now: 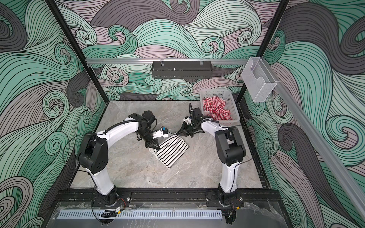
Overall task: Fold and stack tank tops
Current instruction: Fold the tank top at the center of the table.
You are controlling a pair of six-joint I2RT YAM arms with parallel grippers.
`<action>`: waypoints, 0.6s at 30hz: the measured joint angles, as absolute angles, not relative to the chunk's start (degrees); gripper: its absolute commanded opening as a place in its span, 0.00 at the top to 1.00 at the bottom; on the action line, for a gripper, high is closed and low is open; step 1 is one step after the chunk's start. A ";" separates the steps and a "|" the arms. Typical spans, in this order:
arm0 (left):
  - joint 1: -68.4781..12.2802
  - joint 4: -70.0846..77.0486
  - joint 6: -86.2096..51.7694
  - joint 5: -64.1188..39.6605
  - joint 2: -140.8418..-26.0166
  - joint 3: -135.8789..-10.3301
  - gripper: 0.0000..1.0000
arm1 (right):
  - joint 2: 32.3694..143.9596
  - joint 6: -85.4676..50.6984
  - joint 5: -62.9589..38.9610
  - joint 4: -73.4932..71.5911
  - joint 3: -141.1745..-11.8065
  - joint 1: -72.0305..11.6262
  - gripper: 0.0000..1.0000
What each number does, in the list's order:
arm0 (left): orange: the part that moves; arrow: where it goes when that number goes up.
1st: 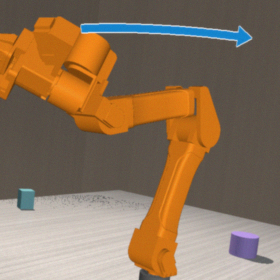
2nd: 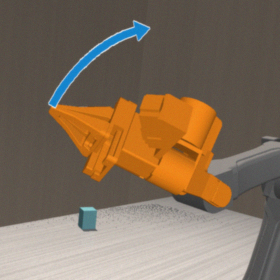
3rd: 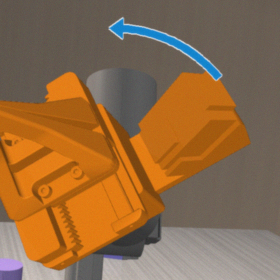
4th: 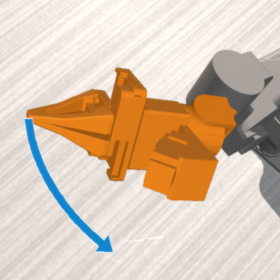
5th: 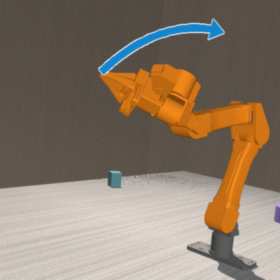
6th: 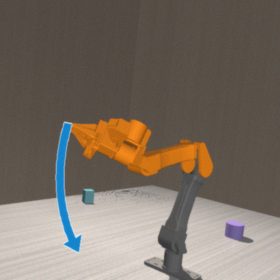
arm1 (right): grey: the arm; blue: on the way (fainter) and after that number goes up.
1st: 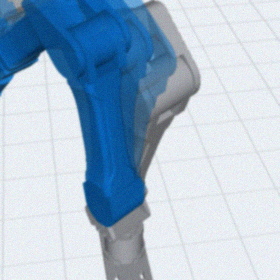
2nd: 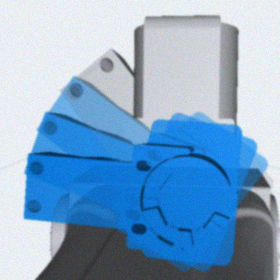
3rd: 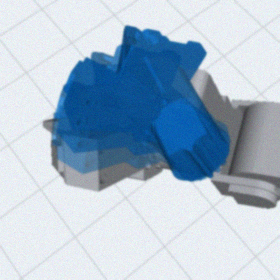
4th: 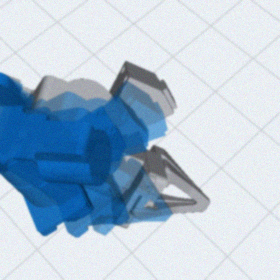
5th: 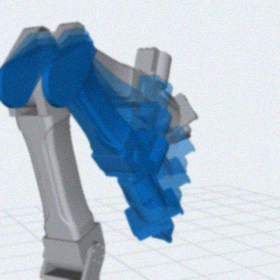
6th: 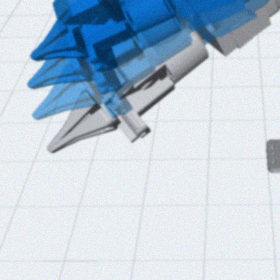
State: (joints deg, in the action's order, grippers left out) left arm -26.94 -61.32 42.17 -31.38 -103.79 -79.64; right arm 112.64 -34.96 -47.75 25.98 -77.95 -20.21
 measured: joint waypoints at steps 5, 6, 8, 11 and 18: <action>-23.88 -59.61 42.76 -31.38 -104.53 -76.82 1.00 | 118.67 -33.06 -45.98 29.39 -88.49 -23.55 0.92; -23.29 -59.33 42.81 -31.31 -104.97 -76.51 0.99 | 119.61 -32.75 -45.41 30.26 -90.37 -24.14 0.90; -22.31 -58.72 42.76 -31.05 -106.21 -76.36 0.96 | 121.32 -32.01 -44.36 31.77 -93.62 -24.93 0.80; -20.97 -58.00 42.24 -30.00 -108.51 -76.36 0.96 | 123.48 -31.22 -42.54 33.12 -96.95 -25.17 0.63; -19.53 -54.87 40.05 -27.27 -109.54 -74.48 0.95 | 124.25 -29.28 -39.62 34.17 -98.91 -25.47 0.62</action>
